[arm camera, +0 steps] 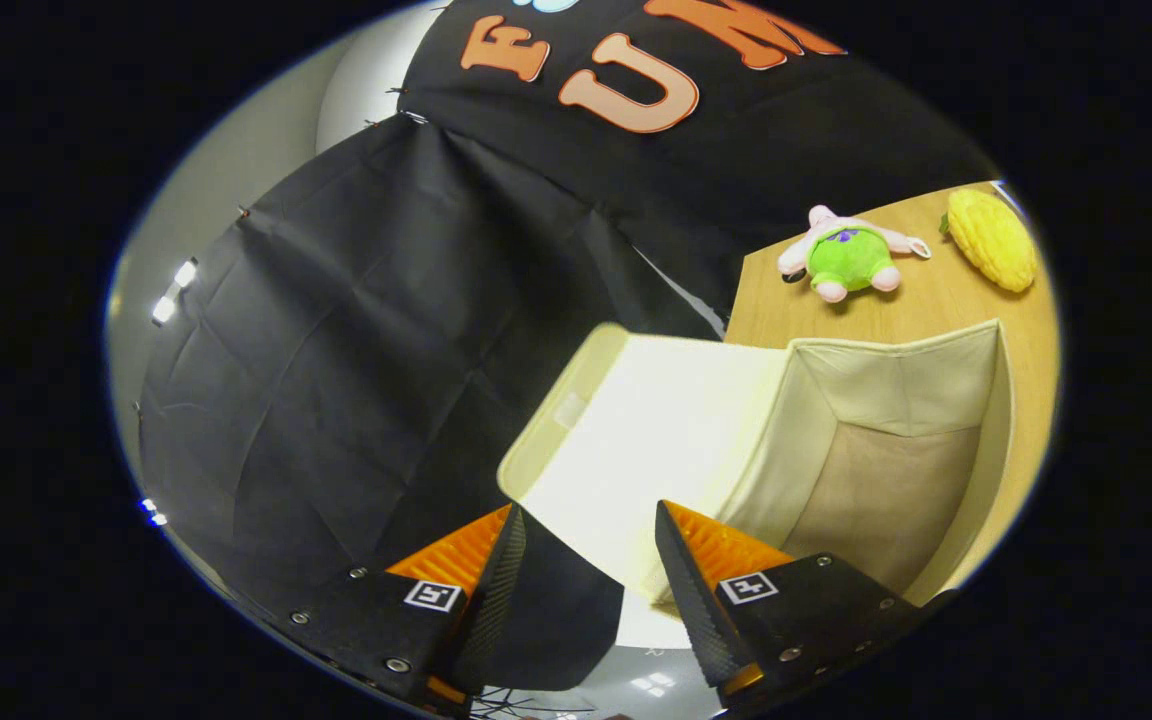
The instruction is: Open the storage box then place both shoes into the box .Put the left shoe in first, then the right shoe, with the right side of both shoes facing outward in a uniform manner.
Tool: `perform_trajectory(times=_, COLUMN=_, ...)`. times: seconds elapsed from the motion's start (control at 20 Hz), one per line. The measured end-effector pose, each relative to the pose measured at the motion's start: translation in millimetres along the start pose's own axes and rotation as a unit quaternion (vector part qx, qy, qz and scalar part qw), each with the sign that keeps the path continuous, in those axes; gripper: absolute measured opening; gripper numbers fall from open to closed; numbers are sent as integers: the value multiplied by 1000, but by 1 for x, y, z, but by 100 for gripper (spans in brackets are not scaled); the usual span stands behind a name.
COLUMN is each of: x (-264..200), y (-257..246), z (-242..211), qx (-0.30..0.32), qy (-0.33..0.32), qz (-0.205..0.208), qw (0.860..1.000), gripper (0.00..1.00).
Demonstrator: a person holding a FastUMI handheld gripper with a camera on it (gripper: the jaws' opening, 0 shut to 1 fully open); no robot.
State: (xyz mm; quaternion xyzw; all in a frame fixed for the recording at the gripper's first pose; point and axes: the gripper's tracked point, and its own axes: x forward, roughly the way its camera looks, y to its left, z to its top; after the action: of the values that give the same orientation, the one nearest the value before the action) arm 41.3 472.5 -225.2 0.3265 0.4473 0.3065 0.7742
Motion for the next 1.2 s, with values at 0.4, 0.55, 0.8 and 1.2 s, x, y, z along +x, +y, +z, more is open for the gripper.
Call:
perform_trajectory(times=0.4, x=-130, y=-145, z=9, qx=-127, qy=-16, qz=-218, qw=967, gripper=94)
perform_trajectory(times=0.55, x=-175, y=-196, z=6, qx=-120, qy=-9, qz=-268, qw=956, gripper=94)
perform_trajectory(times=0.8, x=-226, y=-276, z=-10, qx=-101, qy=13, qz=-340, qw=935, gripper=93)
perform_trajectory(times=1.2, x=-244, y=-368, z=-39, qx=-62, qy=61, qz=-399, qw=913, gripper=85)
